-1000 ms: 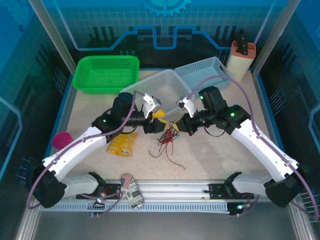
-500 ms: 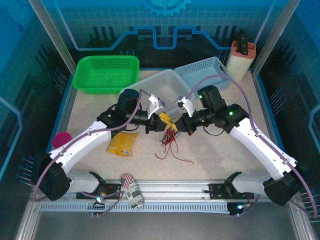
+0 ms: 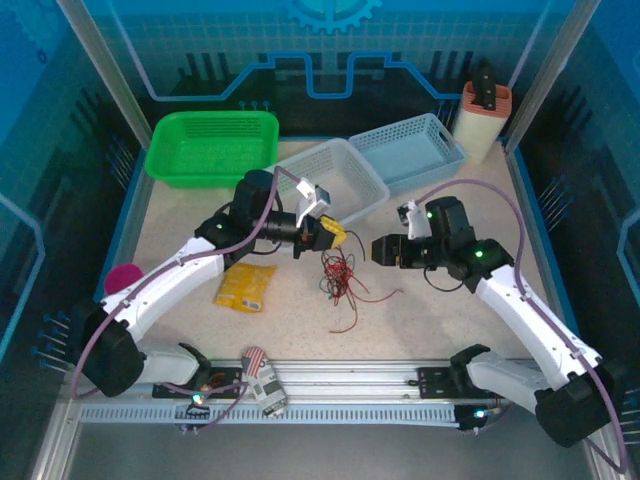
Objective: Untangle the cables
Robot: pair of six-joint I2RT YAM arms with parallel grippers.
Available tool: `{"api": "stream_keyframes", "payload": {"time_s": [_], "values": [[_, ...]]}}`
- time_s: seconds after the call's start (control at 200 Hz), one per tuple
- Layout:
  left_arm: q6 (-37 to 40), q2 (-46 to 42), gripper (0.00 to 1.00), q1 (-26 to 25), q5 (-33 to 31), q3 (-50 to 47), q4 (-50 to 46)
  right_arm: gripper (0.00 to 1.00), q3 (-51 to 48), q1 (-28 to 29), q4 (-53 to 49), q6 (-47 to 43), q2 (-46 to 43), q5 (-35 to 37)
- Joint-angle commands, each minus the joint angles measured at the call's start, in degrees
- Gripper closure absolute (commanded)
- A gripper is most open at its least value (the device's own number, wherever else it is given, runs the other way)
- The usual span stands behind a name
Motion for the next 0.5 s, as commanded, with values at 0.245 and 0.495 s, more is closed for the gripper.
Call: {"api": "stream_keyframes", "payload": {"time_s": [0.245,0.495], "values": [[-1.1,1.4,1.0,0.2,3.0,-0.1,3.8,0.46,4.7,3.4,4.0,6.4,9.7,-0.7],[-1.4,1.5,1.0,0.2,3.0,0.2,3.9,0.63,5.4,4.9,7.2,3.7,12.7,-5.9]]}}
